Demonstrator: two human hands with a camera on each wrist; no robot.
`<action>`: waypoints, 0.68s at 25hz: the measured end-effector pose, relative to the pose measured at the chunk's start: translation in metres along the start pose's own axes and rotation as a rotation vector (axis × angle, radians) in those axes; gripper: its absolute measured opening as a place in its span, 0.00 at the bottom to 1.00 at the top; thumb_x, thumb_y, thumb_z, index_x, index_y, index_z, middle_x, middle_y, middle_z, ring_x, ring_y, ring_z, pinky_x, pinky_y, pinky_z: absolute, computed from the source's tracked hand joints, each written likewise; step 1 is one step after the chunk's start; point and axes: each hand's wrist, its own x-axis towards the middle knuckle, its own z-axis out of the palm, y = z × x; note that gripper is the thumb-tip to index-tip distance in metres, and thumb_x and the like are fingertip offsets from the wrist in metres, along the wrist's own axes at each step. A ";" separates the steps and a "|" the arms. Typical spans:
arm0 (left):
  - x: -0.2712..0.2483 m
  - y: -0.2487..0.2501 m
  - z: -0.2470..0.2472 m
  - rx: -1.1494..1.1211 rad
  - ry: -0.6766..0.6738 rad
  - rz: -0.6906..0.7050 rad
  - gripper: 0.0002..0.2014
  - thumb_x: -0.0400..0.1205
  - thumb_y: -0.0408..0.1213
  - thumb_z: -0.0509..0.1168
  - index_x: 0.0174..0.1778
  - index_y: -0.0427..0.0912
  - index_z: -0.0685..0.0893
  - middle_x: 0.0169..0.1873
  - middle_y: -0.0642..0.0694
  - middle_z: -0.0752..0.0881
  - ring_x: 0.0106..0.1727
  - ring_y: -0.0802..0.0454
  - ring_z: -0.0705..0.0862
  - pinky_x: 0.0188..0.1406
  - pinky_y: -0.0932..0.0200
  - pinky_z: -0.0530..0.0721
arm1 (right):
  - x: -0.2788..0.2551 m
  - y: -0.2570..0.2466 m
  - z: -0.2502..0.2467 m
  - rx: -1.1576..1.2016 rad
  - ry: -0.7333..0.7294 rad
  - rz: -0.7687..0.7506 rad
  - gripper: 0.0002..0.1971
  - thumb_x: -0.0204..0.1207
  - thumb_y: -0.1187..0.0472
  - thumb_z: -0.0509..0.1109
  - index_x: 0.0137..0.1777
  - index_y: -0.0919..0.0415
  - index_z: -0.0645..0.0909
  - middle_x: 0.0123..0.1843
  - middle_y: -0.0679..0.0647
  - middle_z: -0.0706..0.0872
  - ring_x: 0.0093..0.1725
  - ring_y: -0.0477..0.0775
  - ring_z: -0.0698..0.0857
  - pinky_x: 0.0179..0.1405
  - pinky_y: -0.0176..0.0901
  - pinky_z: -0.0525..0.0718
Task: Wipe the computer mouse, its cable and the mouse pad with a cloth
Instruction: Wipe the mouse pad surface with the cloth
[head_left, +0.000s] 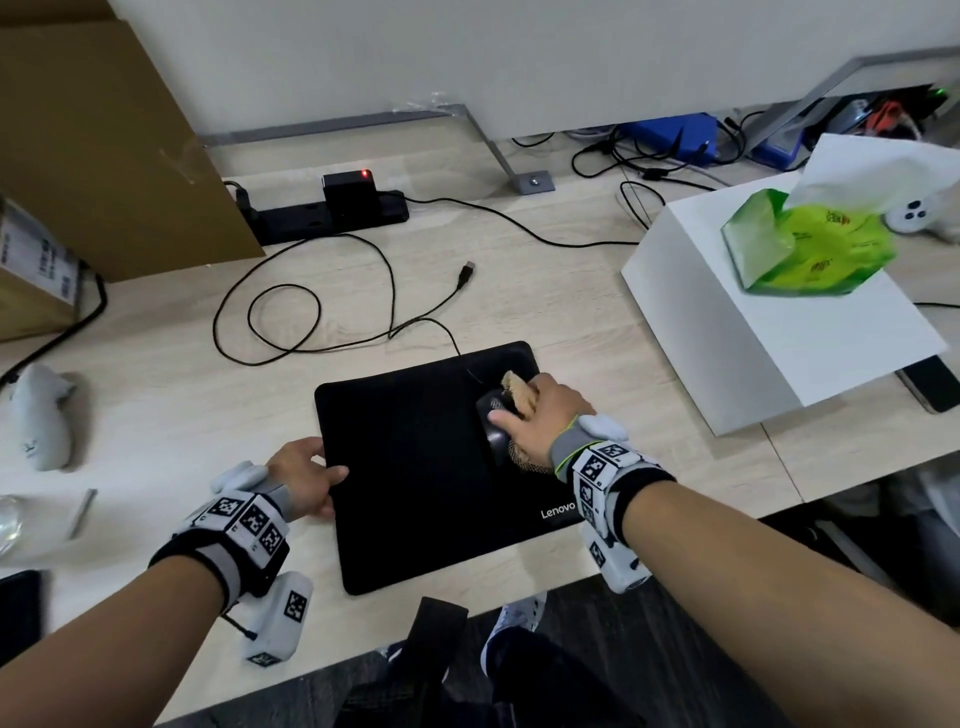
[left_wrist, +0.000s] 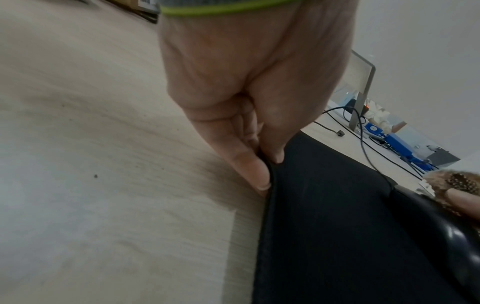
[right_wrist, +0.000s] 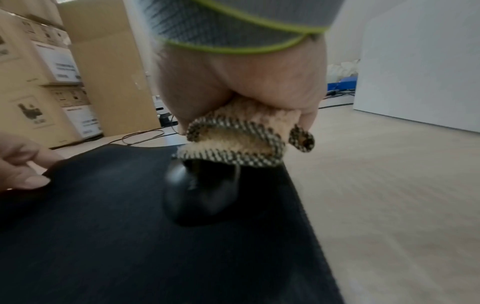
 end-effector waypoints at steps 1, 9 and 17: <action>0.001 0.000 -0.002 -0.008 -0.006 -0.001 0.02 0.81 0.26 0.66 0.46 0.33 0.79 0.26 0.35 0.84 0.20 0.44 0.80 0.19 0.56 0.81 | 0.001 0.005 -0.005 0.036 0.025 0.038 0.31 0.68 0.34 0.69 0.62 0.57 0.72 0.53 0.57 0.84 0.51 0.64 0.84 0.40 0.44 0.74; -0.011 0.006 -0.004 0.064 0.010 0.006 0.13 0.81 0.30 0.68 0.32 0.31 0.76 0.18 0.38 0.82 0.18 0.46 0.82 0.19 0.59 0.83 | 0.017 0.032 -0.002 0.042 -0.072 0.220 0.17 0.69 0.50 0.74 0.52 0.60 0.79 0.50 0.58 0.86 0.43 0.61 0.82 0.42 0.44 0.80; -0.024 0.061 0.040 0.018 -0.132 0.148 0.06 0.81 0.31 0.67 0.39 0.35 0.83 0.18 0.44 0.84 0.20 0.50 0.84 0.23 0.58 0.86 | 0.030 0.088 -0.050 0.086 -0.023 0.289 0.16 0.67 0.52 0.73 0.52 0.58 0.81 0.46 0.56 0.85 0.43 0.62 0.82 0.43 0.42 0.78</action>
